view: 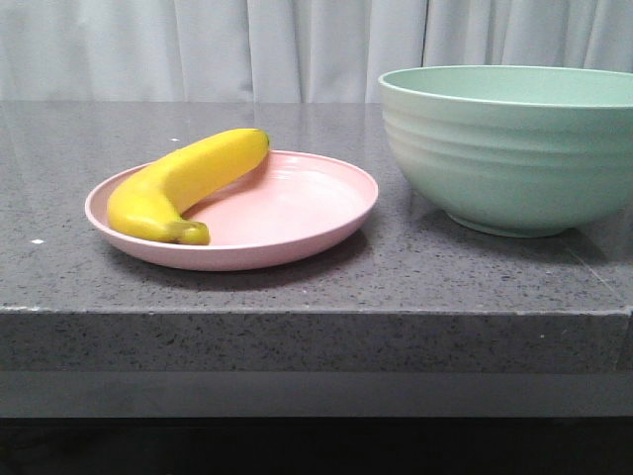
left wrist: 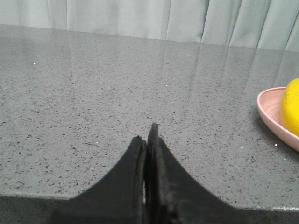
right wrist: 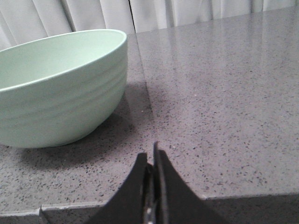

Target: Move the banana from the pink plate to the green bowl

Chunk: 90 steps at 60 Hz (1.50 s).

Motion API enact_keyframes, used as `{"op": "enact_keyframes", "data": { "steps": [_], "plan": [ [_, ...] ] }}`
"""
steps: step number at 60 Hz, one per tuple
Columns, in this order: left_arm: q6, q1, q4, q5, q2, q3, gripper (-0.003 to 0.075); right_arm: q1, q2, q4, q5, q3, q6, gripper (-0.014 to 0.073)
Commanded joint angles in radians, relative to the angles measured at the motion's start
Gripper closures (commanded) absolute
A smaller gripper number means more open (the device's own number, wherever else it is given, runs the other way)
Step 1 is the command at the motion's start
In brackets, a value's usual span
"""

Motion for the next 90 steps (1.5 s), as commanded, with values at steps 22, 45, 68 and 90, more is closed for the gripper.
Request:
{"op": "enact_keyframes", "data": {
  "steps": [22, 45, 68, 90],
  "plan": [
    [-0.003, 0.001, -0.007, -0.088, -0.019, 0.003, 0.0741, -0.006, -0.021, 0.005, -0.082, 0.001, -0.008, 0.0651],
    [-0.003, 0.001, -0.007, -0.088, -0.019, 0.003, 0.0741, -0.006, -0.021, 0.005, -0.082, 0.001, -0.008, 0.0651],
    [-0.003, 0.001, 0.000, -0.088, -0.019, 0.003, 0.0741, -0.006, -0.021, 0.004, -0.082, 0.001, -0.008, 0.0651],
    [-0.003, 0.001, 0.002, -0.052, 0.054, -0.184, 0.0741, -0.006, 0.034, -0.032, 0.019, -0.162, -0.008, 0.0651]
  ]
}}
